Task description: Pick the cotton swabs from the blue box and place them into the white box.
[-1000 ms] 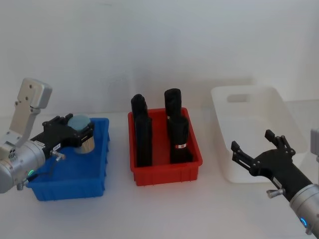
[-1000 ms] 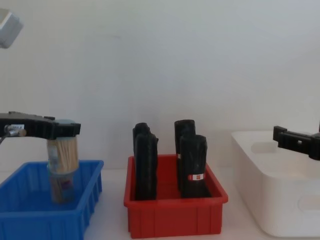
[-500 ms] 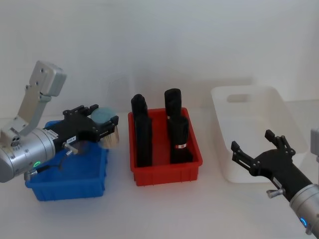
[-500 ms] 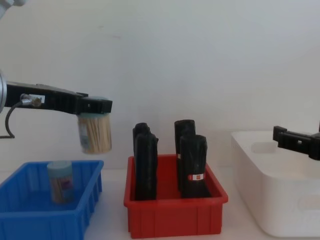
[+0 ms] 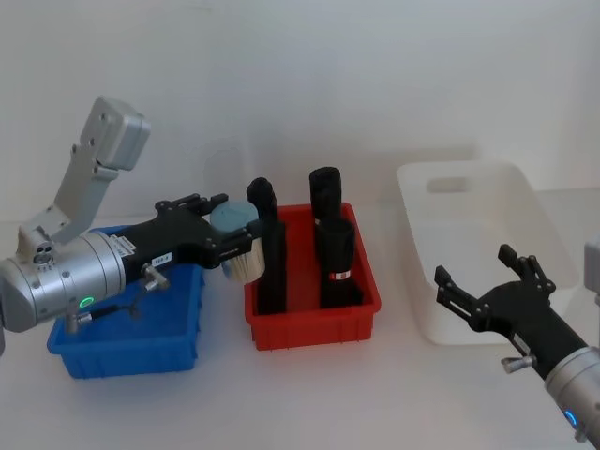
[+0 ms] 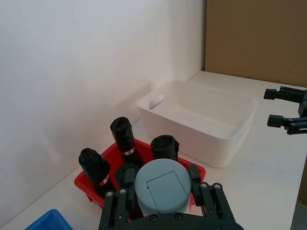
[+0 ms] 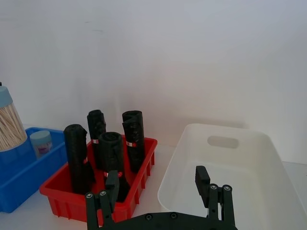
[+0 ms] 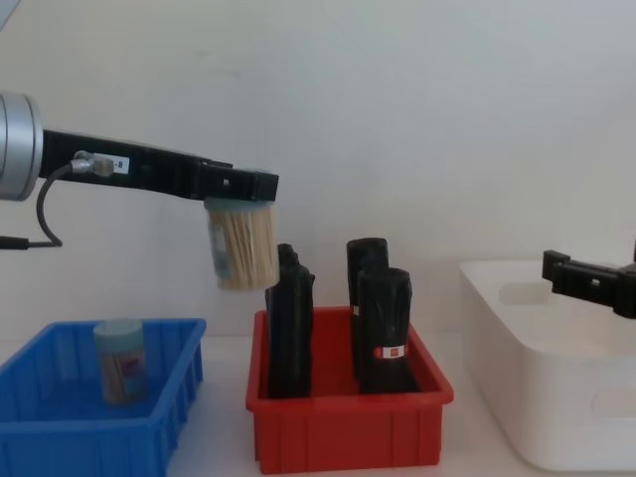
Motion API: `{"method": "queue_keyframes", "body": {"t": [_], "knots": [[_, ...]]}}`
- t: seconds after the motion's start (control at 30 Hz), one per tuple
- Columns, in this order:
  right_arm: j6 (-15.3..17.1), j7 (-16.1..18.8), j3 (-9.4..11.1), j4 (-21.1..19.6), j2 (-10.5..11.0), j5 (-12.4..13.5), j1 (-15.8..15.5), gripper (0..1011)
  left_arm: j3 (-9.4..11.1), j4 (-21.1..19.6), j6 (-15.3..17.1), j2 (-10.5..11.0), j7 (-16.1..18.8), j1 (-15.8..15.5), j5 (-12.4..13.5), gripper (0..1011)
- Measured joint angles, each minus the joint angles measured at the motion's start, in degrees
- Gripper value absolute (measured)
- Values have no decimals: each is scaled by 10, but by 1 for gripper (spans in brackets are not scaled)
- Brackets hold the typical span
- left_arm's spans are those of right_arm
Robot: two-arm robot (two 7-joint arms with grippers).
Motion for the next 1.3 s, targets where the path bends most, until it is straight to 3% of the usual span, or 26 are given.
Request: {"method": "queue_keyframes", "body": {"t": [0.3,0.77,1.1,1.3], "knots": [[2,23,-3,-5,1,-7,1,1001,3,-8,7,-2,-18,-4,-4,669],[23,102,-20,-22,-5,-38,15,1001,4,-11,11,-2,-27,-5,-6,669],[50,173,-45,-22,-29,-78,43,1001,5,-12,12,-3,-30,-6,-6,669],[73,210,-65,-6,-55,-107,71,1001,5,-12,12,-3,-31,-6,-7,669]]}}
